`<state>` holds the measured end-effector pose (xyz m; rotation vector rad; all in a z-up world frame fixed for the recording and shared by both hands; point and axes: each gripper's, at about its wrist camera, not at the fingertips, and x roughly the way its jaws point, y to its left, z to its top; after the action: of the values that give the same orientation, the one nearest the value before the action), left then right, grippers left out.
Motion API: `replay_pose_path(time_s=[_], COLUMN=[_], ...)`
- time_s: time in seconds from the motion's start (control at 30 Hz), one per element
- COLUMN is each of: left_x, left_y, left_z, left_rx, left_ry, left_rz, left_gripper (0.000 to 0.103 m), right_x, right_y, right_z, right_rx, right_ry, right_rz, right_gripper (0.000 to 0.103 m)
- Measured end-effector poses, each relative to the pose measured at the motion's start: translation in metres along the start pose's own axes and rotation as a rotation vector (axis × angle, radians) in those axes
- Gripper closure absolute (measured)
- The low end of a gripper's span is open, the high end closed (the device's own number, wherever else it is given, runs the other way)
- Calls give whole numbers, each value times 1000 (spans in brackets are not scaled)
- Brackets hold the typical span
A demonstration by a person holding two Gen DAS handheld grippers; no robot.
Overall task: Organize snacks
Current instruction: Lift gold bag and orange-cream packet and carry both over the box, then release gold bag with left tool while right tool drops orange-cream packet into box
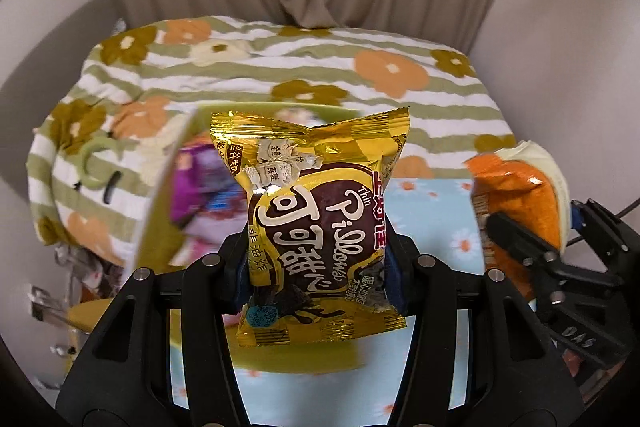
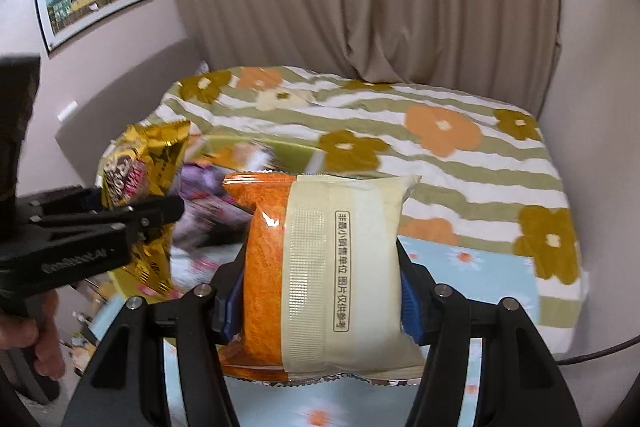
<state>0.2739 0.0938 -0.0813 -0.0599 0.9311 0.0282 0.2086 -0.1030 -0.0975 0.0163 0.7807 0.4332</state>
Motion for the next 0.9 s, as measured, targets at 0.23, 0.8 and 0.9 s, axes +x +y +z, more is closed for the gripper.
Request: replay_pose_path(time_s=[0.23, 0.8, 0.9], left_x=[20, 45, 39], left_y=[88, 155, 158], left_z=[-11, -47, -56], left_rx=[-23, -10, -5], left_ry=[54, 87, 89], left_rz=[25, -109, -94], left_gripper=[55, 0, 0], right_x=[26, 51, 52], right_y=[62, 113, 122], right_z=[8, -21, -18], right_rx=[31, 142, 128], right_ry=[15, 68, 70], right_rz=[33, -87, -84], right_gripper=[46, 46, 46])
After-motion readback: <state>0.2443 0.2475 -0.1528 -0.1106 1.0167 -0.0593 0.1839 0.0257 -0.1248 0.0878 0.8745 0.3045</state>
